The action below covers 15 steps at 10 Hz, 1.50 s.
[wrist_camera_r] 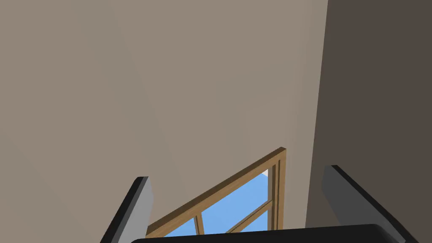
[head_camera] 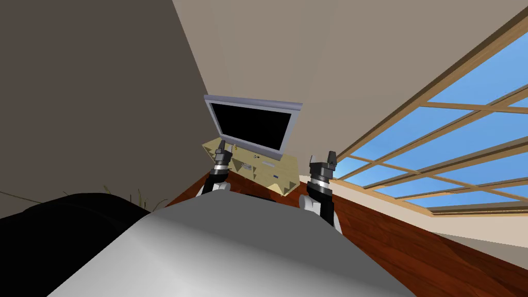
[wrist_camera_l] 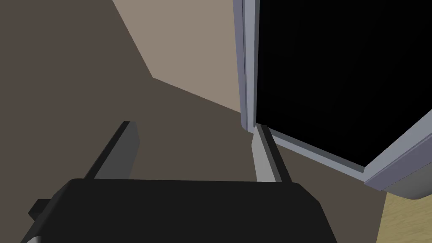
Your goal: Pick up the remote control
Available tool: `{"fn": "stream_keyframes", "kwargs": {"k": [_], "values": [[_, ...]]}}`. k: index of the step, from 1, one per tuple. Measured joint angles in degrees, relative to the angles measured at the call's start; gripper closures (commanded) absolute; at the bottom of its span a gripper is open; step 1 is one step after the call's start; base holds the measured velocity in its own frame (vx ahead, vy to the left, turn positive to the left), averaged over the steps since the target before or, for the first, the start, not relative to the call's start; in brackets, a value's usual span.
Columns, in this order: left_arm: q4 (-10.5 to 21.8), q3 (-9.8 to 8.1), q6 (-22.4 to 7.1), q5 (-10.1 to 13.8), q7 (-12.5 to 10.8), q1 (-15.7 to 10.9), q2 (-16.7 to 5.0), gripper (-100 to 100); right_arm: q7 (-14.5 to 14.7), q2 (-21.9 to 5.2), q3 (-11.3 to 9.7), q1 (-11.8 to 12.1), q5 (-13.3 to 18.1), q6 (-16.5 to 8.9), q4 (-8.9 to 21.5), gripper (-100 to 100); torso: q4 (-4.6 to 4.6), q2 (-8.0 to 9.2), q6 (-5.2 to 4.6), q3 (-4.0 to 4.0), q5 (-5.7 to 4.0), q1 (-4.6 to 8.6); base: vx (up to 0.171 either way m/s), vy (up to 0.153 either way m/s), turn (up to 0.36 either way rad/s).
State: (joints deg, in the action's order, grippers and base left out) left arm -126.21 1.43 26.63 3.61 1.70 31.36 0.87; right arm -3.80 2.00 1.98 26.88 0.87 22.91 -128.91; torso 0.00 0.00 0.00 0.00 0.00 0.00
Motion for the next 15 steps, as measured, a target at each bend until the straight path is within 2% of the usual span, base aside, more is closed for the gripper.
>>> {"fn": "stream_keyframes", "kwargs": {"k": [3, 5, 6, 9, 10, 12, 15], "values": [[0.0, 0.01, 0.0, 0.0, 0.0, 0.0, 0.0, 0, 0.4, -4.8, -1.7, 0.7, 0.8, 0.5, 1.4, -100, -0.06, 0.27, 0.01, 0.16, 0.02, -0.09, -0.066, 0.029, 0.069], [0.0, 0.01, 0.0, 0.0, 0.0, 0.0, 0.0, 0, 0.7, -7.5, -2.5, 0.3, 1.3, 0.0, 2.1, -100, -0.05, 0.25, 0.02, 0.14, 0.03, -0.12, -0.078, 0.044, 0.117], [0.0, 0.01, 0.0, 0.0, 0.0, 0.0, 0.0, 0, 1.0, -9.1, -3.4, 0.2, 1.9, 0.2, 3.7, -100, -0.06, 0.31, 0.02, 0.18, 0.03, -0.17, -0.092, 0.064, 0.181], [0.0, 0.01, 0.0, 0.0, 0.0, 0.0, 0.0, 0, 1.7, -13.7, -5.9, 1.4, 3.1, 0.7, 5.9, -100, -0.06, 0.25, 0.01, 0.14, 0.03, -0.16, -0.063, 0.055, 0.134], [0.0, 0.01, 0.0, 0.0, 0.0, 0.0, 0.0, 0, 2.1, -15.6, -6.9, 0.9, 3.7, 1.3, 8.5, -100, -0.05, 0.26, 0.03, 0.15, 0.05, -0.23, -0.082, 0.113, 0.238], [0.0, 0.01, 0.0, 0.0, 0.0, 0.0, 0.0, 0, 3.5, -18.9, -10.2, 1.8, 5.6, 1.4, 11.5, -100, -0.07, 0.33, 0.01, 0.19, 0.10, -0.43, -0.071, 0.096, 0.153], [0.0, 0.00, 0.0, 0.0, 0.0, 0.0, 0.0, 0, 4.4, -21.8, -12.3, 2.0, 6.8, 2.4, 16.0, -100, -0.04, 0.12, -0.02, 0.08, 0.04, -0.13, -0.025, 0.062, 0.148]]}}
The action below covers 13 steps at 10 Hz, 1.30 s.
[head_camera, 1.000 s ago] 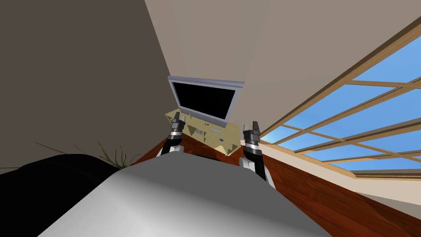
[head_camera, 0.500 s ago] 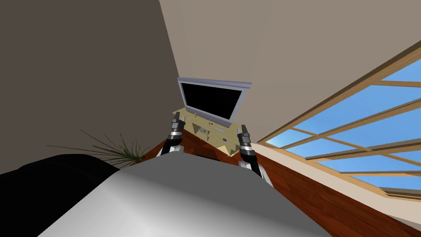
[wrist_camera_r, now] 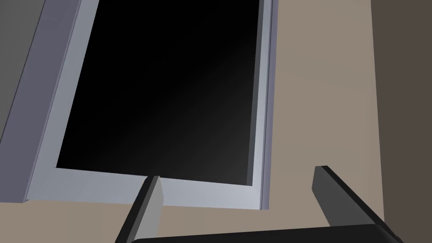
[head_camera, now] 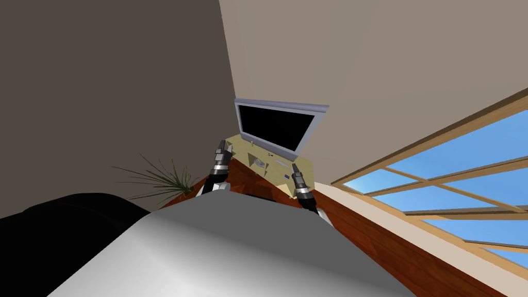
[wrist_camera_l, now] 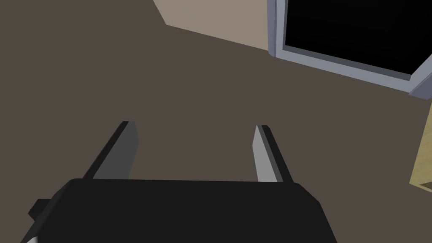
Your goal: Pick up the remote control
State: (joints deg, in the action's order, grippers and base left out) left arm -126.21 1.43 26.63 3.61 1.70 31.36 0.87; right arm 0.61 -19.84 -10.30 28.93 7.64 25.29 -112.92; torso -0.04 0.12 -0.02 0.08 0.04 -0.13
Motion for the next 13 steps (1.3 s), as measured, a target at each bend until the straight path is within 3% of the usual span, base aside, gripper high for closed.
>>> {"fn": "stream_keyframes", "kwargs": {"k": [3, 5, 6, 8, 10, 13], "values": [[0.0, 0.01, 0.0, 0.0, 0.0, 0.0, 0.0, 0, 1.1, -3.1, -2.6, 1.0, 1.6, 0.2, 3.2, -100, 0.01, -0.03, 0.03, -0.02, 0.02, -0.11, -0.013, 0.070, 0.141], [0.0, -0.01, 0.0, 0.0, 0.0, 0.0, 0.0, 0, 1.7, -3.6, -3.5, 0.9, 2.1, 0.5, 5.6, -100, 0.01, -0.06, -0.02, -0.03, -0.01, 0.08, -0.001, 0.039, 0.101], [0.0, 0.00, 0.0, 0.0, 0.0, 0.0, 0.0, 0, 2.2, -4.2, -4.6, 0.0, 2.7, 1.1, 8.5, -100, 0.02, -0.09, 0.04, -0.05, -0.01, 0.01, -0.001, 0.056, 0.111], [0.0, 0.00, 0.0, 0.0, 0.0, 0.0, 0.0, 0, 2.8, -6.3, -6.0, 1.1, 3.6, 1.4, 10.7, -100, 0.02, -0.06, 0.02, -0.04, 0.01, -0.07, 0.004, 0.070, 0.151], [0.0, 0.00, 0.0, 0.0, 0.0, 0.0, 0.0, 0, 3.8, -7.4, -8.0, 0.7, 4.9, 1.2, 13.9, -100, 0.03, -0.14, 0.03, -0.08, 0.02, -0.10, 0.022, 0.076, 0.162], [0.0, 0.00, 0.0, 0.0, 0.0, 0.0, 0.0, 0, 4.6, -9.9, -9.2, 2.1, 5.6, 2.8, 17.9, -100, 0.03, -0.13, 0.02, -0.07, 0.00, 0.03, 0.022, 0.046, 0.121]]}}
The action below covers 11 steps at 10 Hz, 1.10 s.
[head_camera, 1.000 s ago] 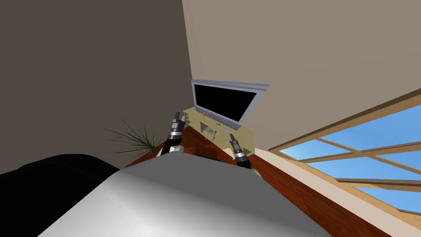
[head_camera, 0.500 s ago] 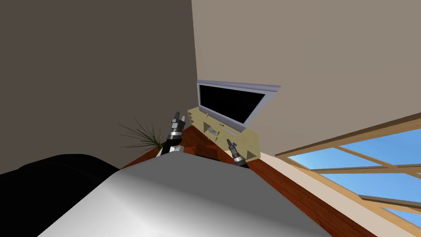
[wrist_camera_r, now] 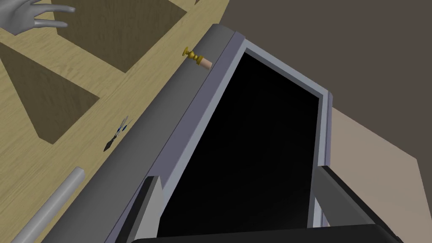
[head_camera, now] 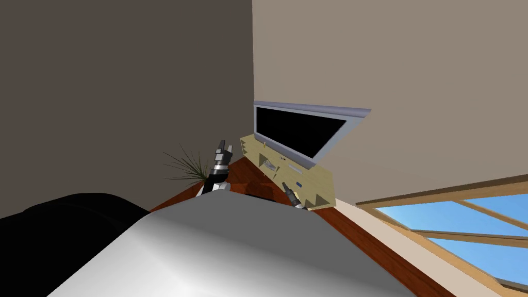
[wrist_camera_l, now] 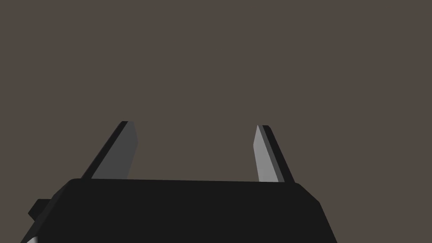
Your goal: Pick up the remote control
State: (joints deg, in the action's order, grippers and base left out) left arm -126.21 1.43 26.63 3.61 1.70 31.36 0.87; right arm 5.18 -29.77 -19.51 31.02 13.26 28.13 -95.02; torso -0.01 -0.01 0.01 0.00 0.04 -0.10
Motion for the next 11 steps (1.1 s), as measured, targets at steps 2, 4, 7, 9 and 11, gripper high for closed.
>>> {"fn": "stream_keyframes", "kwargs": {"k": [2, 4, 7, 9, 11], "values": [[0.0, 0.00, 0.0, 0.0, 0.0, 0.0, 0.0, 0, 1.4, -0.9, -1.8, 0.1, 1.2, 1.4, 4.6, -100, 0.02, -0.06, -0.02, -0.04, 0.02, -0.12, 0.040, 0.077, 0.168], [0.0, -0.01, 0.0, 0.0, 0.0, 0.0, 0.0, 0, 1.7, -1.9, -2.7, 0.0, 1.7, 0.7, 7.1, -100, 0.00, 0.02, -0.06, 0.01, 0.00, 0.06, 0.025, 0.035, 0.109], [0.0, 0.00, 0.0, 0.0, 0.0, 0.0, 0.0, 0, 3.2, -4.5, -5.1, -0.6, 3.2, 2.8, 14.6, -100, 0.03, -0.13, -0.03, -0.08, 0.01, -0.02, 0.059, 0.052, 0.168], [0.0, 0.00, 0.0, 0.0, 0.0, 0.0, 0.0, 0, 4.3, -6.6, -6.5, 0.8, 4.3, 3.2, 17.6, -100, 0.03, -0.14, -0.02, -0.08, 0.02, -0.09, 0.072, 0.064, 0.192], [0.0, -0.01, 0.0, 0.0, 0.0, 0.0, 0.0, 0, 5.2, -8.2, -8.4, 0.4, 5.5, 3.2, 21.3, -100, 0.05, -0.23, -0.02, -0.13, 0.02, -0.03, 0.083, 0.045, 0.174]]}}
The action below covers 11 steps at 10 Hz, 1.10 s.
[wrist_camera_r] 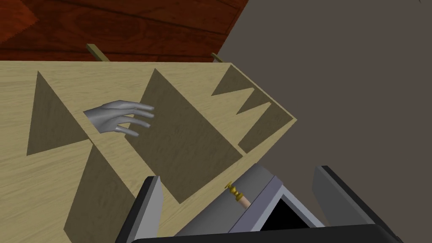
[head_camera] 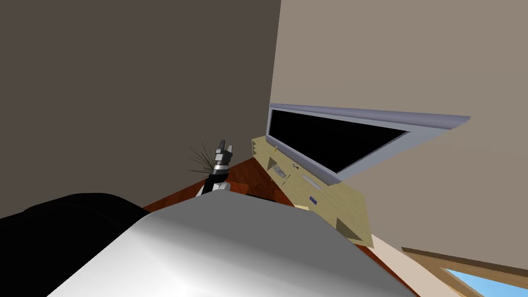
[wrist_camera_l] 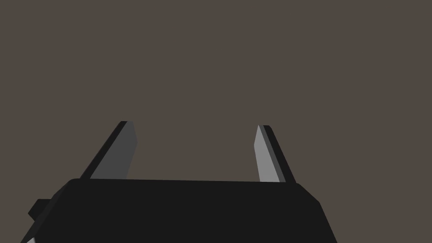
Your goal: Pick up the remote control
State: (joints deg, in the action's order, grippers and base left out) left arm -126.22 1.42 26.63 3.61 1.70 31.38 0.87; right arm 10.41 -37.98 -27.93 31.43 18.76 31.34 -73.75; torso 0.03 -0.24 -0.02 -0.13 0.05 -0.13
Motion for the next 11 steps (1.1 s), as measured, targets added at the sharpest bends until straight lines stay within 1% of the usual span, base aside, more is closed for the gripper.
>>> {"fn": "stream_keyframes", "kwargs": {"k": [1, 2, 3, 4, 5, 6, 7, 8, 9, 10, 11], "values": [[0.0, -0.01, 0.0, 0.0, 0.0, 0.0, 0.0, 0, 0.5, -0.5, -0.7, 0.0, 0.5, -0.2, 1.5, -100, 0.00, 0.06, -0.03, 0.02, -0.01, 0.04, 0.026, 0.012, 0.010], [0.0, -0.01, 0.0, 0.0, 0.0, 0.0, 0.0, 0, 0.4, -1.2, -0.8, 0.3, 0.5, -0.2, 2.3, -100, -0.03, 0.20, -0.05, 0.10, -0.02, 0.12, 0.001, -0.001, -0.018], [0.0, -0.01, 0.0, 0.0, 0.0, 0.0, 0.0, 0, 0.4, -1.2, -0.7, 0.2, 0.5, 0.1, 3.4, -100, -0.06, 0.31, -0.05, 0.17, -0.04, 0.16, 0.046, 0.023, 0.253], [0.0, 0.00, 0.0, 0.0, 0.0, 0.0, 0.0, 0, 0.8, -2.5, -1.5, 0.4, 1.0, 0.7, 4.8, -100, -0.05, 0.20, 0.01, 0.12, -0.02, 0.12, 0.067, 0.030, 0.147], [0.0, -0.01, 0.0, 0.0, 0.0, 0.0, 0.0, 0, 1.3, -3.2, -2.0, 1.1, 1.4, 0.3, 5.0, -100, -0.03, 0.14, -0.04, 0.08, -0.02, 0.08, 0.037, 0.017, -0.020], [0.0, -0.01, 0.0, 0.0, 0.0, 0.0, 0.0, 0, 1.5, -3.1, -2.2, 0.6, 1.5, 0.6, 6.7, -100, -0.04, 0.20, -0.05, 0.10, -0.02, 0.10, 0.009, 0.005, -0.018], [0.0, -0.01, 0.0, 0.0, 0.0, 0.0, 0.0, 0, 1.5, -3.1, -2.3, 0.2, 1.5, 1.0, 7.9, -100, -0.06, 0.28, -0.05, 0.15, -0.03, 0.14, 0.053, 0.020, 0.202], [0.0, 0.00, 0.0, 0.0, 0.0, 0.0, 0.0, 0, 1.7, -4.1, -3.3, -0.1, 2.1, 1.1, 9.5, -100, -0.04, 0.17, 0.00, 0.10, -0.02, 0.12, 0.067, 0.018, 0.194], [0.0, -0.01, 0.0, 0.0, 0.0, 0.0, 0.0, 0, 1.9, -5.1, -3.8, 0.3, 2.4, 0.7, 10.1, -100, -0.03, 0.13, -0.03, 0.07, -0.02, 0.12, 0.039, 0.009, 0.012], [0.0, -0.01, 0.0, 0.0, 0.0, 0.0, 0.0, 0, 2.1, -5.2, -3.9, 0.4, 2.5, 0.8, 11.1, -100, -0.03, 0.19, -0.06, 0.10, -0.03, 0.13, 0.082, 0.037, 0.257], [0.0, 0.00, 0.0, 0.0, 0.0, 0.0, 0.0, 0, 2.5, -6.4, -4.7, 0.3, 3.1, 1.1, 12.1, -100, -0.02, 0.06, 0.02, 0.04, -0.01, 0.06, 0.095, 0.011, 0.116]]}}
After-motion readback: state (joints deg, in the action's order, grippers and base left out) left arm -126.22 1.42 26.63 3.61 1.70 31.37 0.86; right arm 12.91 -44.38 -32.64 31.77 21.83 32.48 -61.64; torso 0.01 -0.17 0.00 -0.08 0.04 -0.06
